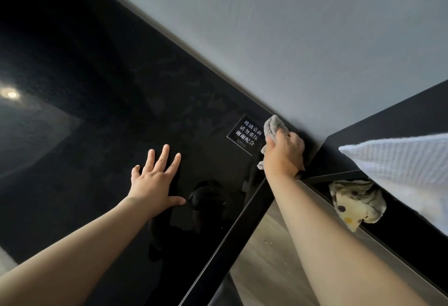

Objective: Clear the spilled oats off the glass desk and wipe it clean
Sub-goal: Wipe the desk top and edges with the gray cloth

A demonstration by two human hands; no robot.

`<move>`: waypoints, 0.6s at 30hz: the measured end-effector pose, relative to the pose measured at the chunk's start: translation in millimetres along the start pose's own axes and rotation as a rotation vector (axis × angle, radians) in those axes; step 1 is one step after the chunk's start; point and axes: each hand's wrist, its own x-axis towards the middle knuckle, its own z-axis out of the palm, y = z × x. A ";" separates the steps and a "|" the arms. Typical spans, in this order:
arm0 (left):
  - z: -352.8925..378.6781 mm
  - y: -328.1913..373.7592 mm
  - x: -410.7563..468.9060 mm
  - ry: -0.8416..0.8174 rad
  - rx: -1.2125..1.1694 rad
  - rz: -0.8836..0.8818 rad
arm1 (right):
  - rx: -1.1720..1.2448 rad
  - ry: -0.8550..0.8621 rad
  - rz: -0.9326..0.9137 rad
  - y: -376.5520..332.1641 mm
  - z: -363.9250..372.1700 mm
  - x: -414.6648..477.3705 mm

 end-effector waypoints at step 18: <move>1.9 -1.5 1.4 0.005 -0.006 0.012 | 0.163 -0.047 -0.064 33.3 -16.1 -103.1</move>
